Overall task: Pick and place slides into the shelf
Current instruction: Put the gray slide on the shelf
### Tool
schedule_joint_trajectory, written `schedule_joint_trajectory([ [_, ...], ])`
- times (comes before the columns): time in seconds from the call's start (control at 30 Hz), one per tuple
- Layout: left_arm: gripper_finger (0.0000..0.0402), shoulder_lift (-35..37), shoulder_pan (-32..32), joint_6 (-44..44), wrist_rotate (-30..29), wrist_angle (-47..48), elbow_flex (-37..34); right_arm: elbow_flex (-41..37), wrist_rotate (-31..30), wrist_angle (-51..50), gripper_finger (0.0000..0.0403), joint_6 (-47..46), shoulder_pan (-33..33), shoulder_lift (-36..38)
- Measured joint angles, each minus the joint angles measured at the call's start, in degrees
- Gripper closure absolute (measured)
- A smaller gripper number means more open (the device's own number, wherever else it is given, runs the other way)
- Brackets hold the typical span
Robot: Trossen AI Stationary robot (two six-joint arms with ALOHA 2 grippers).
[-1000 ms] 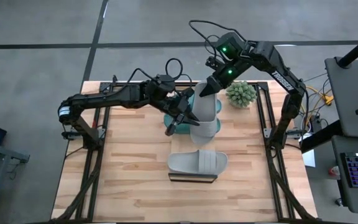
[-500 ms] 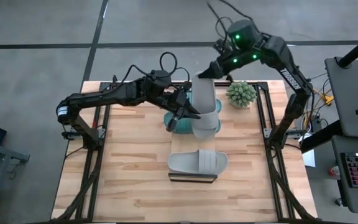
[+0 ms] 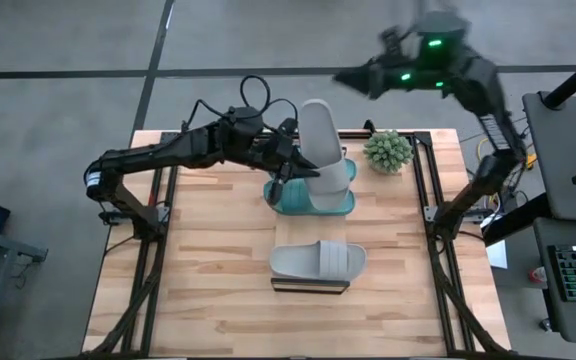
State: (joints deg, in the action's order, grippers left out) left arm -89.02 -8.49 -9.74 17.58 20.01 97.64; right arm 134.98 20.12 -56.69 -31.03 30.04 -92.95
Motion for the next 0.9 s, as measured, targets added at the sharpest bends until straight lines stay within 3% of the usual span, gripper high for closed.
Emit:
schedule_joint_trajectory([
  [0.17, 0.0402, 1.6, 0.0, 2.4, -3.4, -0.1, 0.4, 0.0, -6.2, 6.8, 0.0156, 2.9, 0.0, 4.7],
  [0.33, 0.0402, 3.7, 0.0, 3.5, -10.5, -0.2, 0.3, 0.0, -10.3, 5.6, 0.0156, 6.4, -1.2, 8.8],
  [0.43, 0.0402, 4.8, 0.0, 3.6, -12.4, -1.2, 0.3, 0.0, -16.0, 3.2, 0.0159, 8.8, -3.2, 10.9],
  [0.6, 0.0402, 6.9, 0.0, 6.0, -12.2, -5.1, 0.3, -0.2, -26.7, -3.7, 0.0167, 11.6, -7.9, 12.2],
  [0.8, 0.0402, 7.9, 0.0, 6.4, -12.2, -6.1, 0.2, -0.7, -28.0, -8.5, 0.0170, 12.0, -13.0, 12.1],
  [0.9, 0.0401, 8.4, 0.0, 6.4, -12.3, -6.2, 0.2, -2.2, -31.5, -10.1, 0.0170, 12.3, -16.1, 11.9],
])
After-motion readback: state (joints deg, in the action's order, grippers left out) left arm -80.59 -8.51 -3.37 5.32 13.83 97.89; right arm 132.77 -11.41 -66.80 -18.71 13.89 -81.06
